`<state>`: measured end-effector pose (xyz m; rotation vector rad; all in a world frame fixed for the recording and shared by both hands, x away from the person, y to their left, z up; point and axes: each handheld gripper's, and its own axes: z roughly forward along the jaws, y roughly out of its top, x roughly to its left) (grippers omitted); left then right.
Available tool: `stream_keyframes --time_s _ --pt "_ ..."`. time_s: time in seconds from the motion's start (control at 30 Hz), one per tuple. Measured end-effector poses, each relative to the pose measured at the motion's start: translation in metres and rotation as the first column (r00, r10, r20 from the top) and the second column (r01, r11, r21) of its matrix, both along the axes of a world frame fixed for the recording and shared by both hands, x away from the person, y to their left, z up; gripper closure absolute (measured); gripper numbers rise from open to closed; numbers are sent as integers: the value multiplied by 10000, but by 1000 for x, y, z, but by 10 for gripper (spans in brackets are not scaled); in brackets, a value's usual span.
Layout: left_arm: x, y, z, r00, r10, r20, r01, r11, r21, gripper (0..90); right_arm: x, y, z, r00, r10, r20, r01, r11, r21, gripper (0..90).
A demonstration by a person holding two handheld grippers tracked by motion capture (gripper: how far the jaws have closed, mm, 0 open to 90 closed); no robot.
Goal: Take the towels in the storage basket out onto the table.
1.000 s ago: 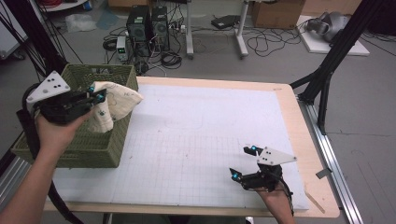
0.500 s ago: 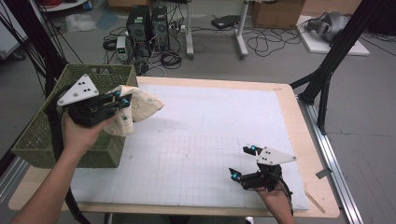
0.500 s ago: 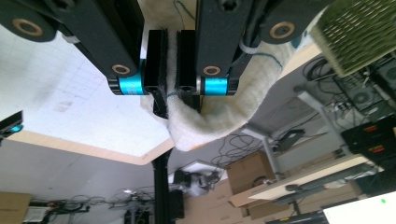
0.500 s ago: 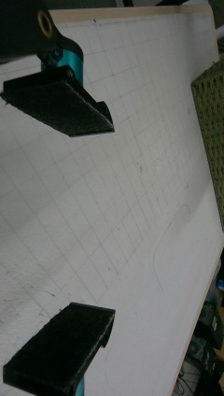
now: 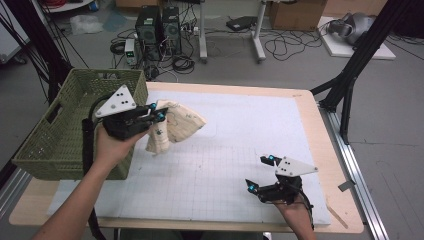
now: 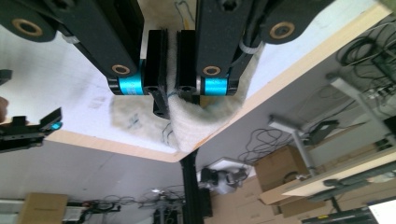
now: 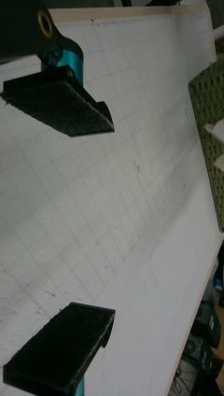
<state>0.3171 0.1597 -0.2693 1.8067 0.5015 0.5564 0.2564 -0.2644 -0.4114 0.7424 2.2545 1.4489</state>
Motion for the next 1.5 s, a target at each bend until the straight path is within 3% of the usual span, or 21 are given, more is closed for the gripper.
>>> stream_keyframes --time_s 0.33,0.73,1.07,1.5 --pt "1 -37 -25 9965 -700 -456 698 9975 -68 855 1 0 1 10000 -66 61 66 10000 19 92" --pt "5 -78 -61 9842 -1211 -1291 1174 9924 -359 849 3 -1 1 9999 -109 81 108 9999 67 92" --pt "11 -89 -100 9726 -1102 -2045 1067 9939 -284 833 7 2 -1 10000 -98 4 98 9999 62 92" --pt "15 -98 -121 9642 -1118 -2405 1132 9935 -78 772 17 7 -2 9999 -107 10 107 9999 85 92"
